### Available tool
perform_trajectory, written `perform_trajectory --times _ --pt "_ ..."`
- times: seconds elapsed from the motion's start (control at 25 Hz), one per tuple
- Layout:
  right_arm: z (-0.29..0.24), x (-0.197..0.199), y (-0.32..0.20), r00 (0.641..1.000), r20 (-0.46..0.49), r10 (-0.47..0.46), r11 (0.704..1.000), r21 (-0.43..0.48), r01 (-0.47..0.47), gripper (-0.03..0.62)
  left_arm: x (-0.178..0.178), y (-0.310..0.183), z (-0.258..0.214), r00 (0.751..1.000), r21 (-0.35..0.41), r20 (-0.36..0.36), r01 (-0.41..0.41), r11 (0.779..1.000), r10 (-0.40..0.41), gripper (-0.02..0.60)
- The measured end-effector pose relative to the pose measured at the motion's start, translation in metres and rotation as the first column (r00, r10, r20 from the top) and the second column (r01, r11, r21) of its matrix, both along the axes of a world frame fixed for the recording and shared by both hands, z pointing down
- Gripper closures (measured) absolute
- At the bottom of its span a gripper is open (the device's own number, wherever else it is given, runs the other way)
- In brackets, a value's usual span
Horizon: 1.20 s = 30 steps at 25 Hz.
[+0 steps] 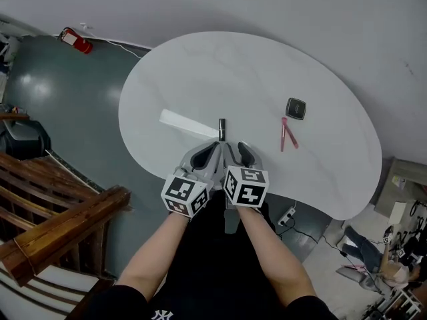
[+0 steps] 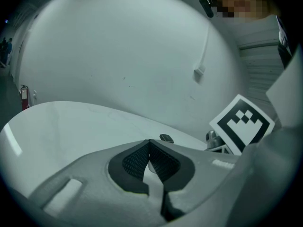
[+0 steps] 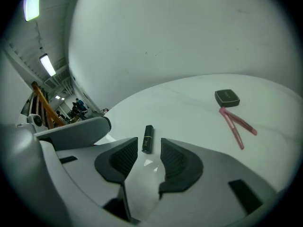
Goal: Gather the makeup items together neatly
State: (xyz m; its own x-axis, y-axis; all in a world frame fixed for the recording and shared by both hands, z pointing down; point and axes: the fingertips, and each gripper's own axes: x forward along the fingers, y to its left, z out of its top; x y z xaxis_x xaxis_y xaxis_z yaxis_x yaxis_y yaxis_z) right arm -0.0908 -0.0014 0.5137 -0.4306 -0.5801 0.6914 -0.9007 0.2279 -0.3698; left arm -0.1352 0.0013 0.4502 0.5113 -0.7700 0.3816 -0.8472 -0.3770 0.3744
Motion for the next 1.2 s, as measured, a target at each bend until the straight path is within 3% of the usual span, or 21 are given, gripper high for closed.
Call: perform_trajectory --times 0.2,0.4,0.52,1.0,1.2 --pt "-0.036 0.038 -0.003 1.0 0.006 -0.016 0.996 0.087 0.016 0.466 0.048 0.003 -0.023 0.998 0.012 -0.033 -0.049 0.999 0.05 0.574" --pt "-0.065 0.089 -0.014 0.991 -0.048 -0.121 0.971 0.202 0.129 0.472 0.103 -0.003 -0.04 0.993 0.042 -0.042 -0.105 0.994 0.107 0.574" --pt "-0.074 0.119 -0.024 0.981 -0.077 -0.176 0.953 0.237 0.19 0.473 0.125 -0.011 -0.043 0.994 0.05 -0.038 -0.097 0.994 0.098 0.574" --pt "-0.05 0.194 -0.074 0.946 -0.122 -0.302 0.914 0.245 0.323 0.472 0.193 -0.063 -0.012 1.0 0.018 0.005 -0.026 0.999 0.026 0.574" --pt "-0.026 0.215 -0.098 0.939 -0.147 -0.31 0.922 0.192 0.335 0.443 0.205 -0.075 0.006 1.0 -0.02 0.015 0.004 1.0 -0.004 0.574"
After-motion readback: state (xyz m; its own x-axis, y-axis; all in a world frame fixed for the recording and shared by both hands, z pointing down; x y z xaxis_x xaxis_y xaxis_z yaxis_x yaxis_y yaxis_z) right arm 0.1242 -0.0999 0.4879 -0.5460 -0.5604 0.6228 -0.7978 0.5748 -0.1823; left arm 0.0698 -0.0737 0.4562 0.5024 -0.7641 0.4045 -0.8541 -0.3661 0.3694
